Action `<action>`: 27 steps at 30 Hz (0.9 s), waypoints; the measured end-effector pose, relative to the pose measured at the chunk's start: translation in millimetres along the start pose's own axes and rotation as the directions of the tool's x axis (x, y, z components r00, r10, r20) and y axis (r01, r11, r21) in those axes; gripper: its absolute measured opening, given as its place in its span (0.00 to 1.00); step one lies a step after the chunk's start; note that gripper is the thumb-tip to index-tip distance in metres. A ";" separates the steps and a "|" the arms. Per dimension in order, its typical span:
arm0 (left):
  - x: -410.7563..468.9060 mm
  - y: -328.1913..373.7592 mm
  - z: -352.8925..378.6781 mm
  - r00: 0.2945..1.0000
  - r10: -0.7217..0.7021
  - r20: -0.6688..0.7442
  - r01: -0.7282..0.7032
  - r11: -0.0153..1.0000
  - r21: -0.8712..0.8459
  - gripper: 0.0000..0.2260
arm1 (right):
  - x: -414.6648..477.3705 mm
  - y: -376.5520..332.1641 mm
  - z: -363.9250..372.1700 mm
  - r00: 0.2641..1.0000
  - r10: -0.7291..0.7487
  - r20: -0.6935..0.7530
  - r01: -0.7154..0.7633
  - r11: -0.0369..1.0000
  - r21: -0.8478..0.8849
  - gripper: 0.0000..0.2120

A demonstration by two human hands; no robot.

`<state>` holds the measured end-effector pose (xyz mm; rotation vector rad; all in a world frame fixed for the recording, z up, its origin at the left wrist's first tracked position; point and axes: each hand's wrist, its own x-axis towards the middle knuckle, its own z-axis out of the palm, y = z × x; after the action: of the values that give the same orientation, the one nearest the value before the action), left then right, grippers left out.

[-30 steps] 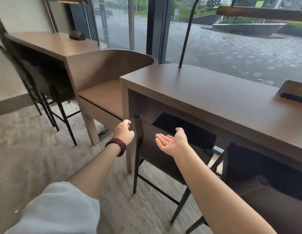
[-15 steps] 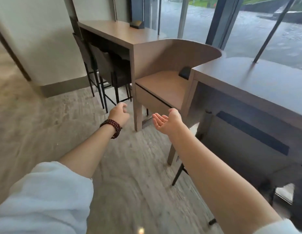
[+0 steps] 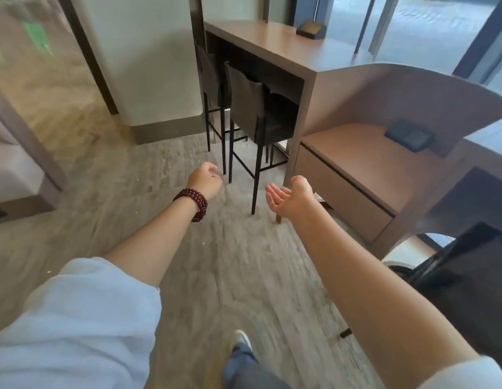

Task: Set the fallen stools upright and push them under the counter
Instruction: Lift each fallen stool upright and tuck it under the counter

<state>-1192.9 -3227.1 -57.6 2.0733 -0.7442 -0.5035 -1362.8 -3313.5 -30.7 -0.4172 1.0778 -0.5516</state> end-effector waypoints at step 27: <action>531.0 21.1 -43.0 0.986 -0.027 0.164 0.061 0.976 -0.210 0.12 | 355.1 -140.6 342.7 0.988 -0.077 -0.135 0.088 0.993 0.077 0.19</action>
<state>-780.7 -3565.3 -58.9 1.8667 -0.7044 -0.7499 -954.2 -3622.5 -57.8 -0.3578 1.1639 -0.7022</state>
